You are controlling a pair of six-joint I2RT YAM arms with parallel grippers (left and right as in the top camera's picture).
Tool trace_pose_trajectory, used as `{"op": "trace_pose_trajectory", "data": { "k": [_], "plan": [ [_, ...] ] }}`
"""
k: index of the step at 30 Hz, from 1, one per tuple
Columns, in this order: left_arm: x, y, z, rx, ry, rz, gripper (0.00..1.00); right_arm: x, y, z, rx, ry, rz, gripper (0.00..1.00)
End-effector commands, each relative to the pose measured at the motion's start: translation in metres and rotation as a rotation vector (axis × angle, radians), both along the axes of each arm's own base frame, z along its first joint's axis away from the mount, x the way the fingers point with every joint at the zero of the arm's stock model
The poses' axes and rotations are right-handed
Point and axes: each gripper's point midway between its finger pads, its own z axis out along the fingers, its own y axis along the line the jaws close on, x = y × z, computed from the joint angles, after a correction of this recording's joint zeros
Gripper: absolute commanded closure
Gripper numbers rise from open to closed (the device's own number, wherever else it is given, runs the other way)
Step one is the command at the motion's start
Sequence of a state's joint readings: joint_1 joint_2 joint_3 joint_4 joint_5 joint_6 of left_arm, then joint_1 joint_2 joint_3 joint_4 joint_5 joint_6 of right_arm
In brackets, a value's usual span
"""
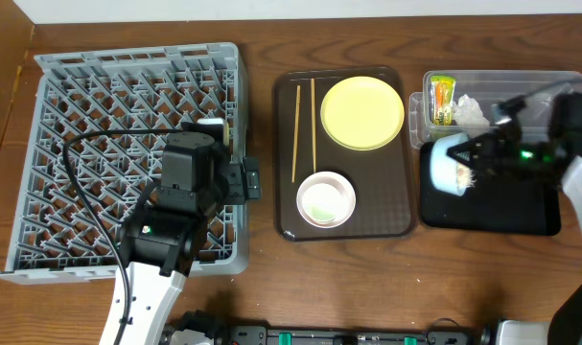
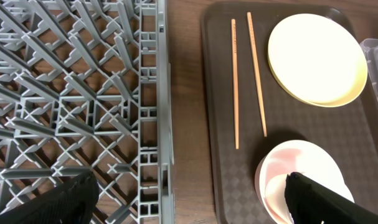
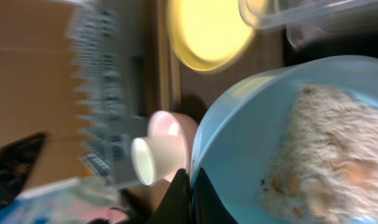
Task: Sort waste into correct bins and load items into the dishwasher
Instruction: 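Tip the blue bowl over the black tray to pour out the rice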
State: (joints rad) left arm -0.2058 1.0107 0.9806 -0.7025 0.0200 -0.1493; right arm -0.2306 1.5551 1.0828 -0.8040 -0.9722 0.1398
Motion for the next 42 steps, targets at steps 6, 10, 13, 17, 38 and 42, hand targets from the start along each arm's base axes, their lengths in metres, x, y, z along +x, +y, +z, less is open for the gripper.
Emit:
{"op": "trace_pose_trajectory", "data": {
  "k": [6, 10, 13, 17, 38, 42],
  "plan": [
    [0.002, -0.001, 0.007, 0.007, -0.018, -0.011, 0.04, -0.015, -0.023, 0.034, 0.396, -0.226, -0.019, 0.99],
    [0.002, -0.001, 0.007, 0.007, -0.018, -0.011, 0.04, -0.019, -0.027, 0.025, 0.406, -0.237, -0.034, 0.99],
    [0.002, -0.001, 0.007, 0.007, -0.018, -0.011, 0.04, -0.02, -0.026, 0.025, 0.418, -0.276, -0.017, 0.99],
    [0.002, -0.001, 0.007, 0.007, -0.018, -0.011, 0.04, -0.023, -0.024, 0.034, 0.449, -0.356, 0.022, 0.99],
    [0.002, -0.001, 0.007, 0.007, -0.018, -0.011, 0.04, -0.017, -0.031, 0.003, 0.339, -0.183, -0.078, 0.99],
    [0.002, -0.001, 0.007, 0.007, -0.018, -0.011, 0.04, -0.02, -0.025, 0.033, 0.447, -0.342, 0.015, 0.99]
  ]
}}
